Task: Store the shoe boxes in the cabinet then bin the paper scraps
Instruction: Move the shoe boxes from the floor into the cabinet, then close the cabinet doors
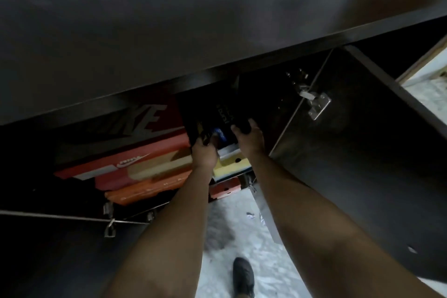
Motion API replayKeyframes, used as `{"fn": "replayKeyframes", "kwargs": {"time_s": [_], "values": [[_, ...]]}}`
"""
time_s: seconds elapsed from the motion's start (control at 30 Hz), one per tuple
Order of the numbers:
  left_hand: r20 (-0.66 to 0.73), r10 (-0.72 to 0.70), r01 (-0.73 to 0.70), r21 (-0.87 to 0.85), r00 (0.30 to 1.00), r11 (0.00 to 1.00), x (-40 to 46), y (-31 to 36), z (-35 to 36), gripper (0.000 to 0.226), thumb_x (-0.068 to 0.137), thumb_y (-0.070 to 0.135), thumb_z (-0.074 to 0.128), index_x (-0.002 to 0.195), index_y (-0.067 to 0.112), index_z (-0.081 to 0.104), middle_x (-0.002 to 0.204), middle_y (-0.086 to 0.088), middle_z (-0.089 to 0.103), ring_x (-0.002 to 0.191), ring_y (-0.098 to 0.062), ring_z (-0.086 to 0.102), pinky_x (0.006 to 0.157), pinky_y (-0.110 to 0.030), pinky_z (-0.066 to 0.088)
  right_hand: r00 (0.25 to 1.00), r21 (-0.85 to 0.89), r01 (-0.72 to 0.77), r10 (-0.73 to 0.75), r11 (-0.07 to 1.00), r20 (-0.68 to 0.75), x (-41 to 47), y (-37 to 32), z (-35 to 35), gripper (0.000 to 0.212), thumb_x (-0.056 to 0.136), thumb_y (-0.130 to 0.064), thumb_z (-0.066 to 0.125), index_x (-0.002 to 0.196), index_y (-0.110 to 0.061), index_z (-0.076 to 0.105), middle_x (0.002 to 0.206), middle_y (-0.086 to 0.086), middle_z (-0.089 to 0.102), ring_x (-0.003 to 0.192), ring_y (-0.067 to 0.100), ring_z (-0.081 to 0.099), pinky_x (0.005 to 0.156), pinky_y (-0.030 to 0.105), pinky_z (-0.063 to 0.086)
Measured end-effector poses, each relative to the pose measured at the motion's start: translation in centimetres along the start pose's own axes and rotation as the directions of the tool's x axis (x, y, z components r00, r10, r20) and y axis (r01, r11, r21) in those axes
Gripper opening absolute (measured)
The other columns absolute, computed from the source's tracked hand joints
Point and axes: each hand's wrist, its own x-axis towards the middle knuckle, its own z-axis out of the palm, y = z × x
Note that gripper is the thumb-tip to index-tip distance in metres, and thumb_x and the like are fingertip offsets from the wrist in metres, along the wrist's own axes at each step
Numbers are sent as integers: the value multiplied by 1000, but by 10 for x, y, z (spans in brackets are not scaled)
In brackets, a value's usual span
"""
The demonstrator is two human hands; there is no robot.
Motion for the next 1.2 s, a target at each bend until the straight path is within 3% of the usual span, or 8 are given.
{"fn": "replayKeyframes", "kwargs": {"time_s": [0.1,0.23,0.33,0.53,0.73,0.9,1.07,1.2], "values": [[-2,2,-1,40,1000,999,-15,2,-12,66,86,69,56,134,23,56,108,-9,71,96,-31,68,84,-43,56,1000,-38,-26,26,999,-11,-15,-1,-4,83,91,-55,69,160,-25,32,152,20,47,138,38,50,100,29,43],[13,-30,28,111,999,993,-59,-19,-47,51,95,63,47,121,20,60,107,0,61,107,-29,60,99,-49,51,985,-47,-73,64,996,-159,-64,4,-14,89,85,-78,53,159,-39,23,161,15,35,145,41,39,114,59,38],[120,21,-50,244,993,969,-95,-36,-81,28,97,53,51,93,28,61,101,-1,62,101,-23,60,96,-44,51,960,-8,-46,42,999,-276,-124,6,-20,81,89,-75,48,157,-38,25,163,11,32,148,40,32,115,62,35],[326,219,-367,516,920,774,-162,-8,-145,39,97,44,57,123,16,65,119,-2,71,107,-23,67,87,-30,51,941,-10,9,-11,1000,-338,-254,9,-16,57,96,-55,47,145,-26,48,147,9,52,137,34,45,111,51,41],[386,642,-710,598,662,372,-229,87,-218,32,90,41,53,114,25,68,112,-2,72,106,-28,65,85,-39,55,957,-57,181,-189,982,-222,-371,-47,22,29,97,-31,58,121,-22,69,121,2,71,109,23,67,91,36,54],[376,828,-695,719,416,23,-246,159,-295,44,93,39,52,133,21,56,138,-7,55,134,-34,41,102,-49,40,920,-115,391,-390,913,27,-443,-118,71,27,98,-27,61,121,-17,72,121,3,74,103,11,65,96,35,54],[428,529,-511,860,733,13,-202,181,-360,87,93,72,34,160,24,5,169,-6,-2,154,-38,-7,122,-62,1,821,-183,455,-330,872,466,-545,-175,115,63,92,-60,60,140,-20,58,137,5,66,120,20,64,105,42,50],[475,477,-550,835,740,21,-190,180,-374,96,85,85,21,160,29,2,169,-1,-6,155,-33,-7,123,-59,-4,726,-163,424,-226,891,650,-604,-175,148,76,84,-44,76,148,-33,36,136,2,64,111,16,61,101,33,47]]}}
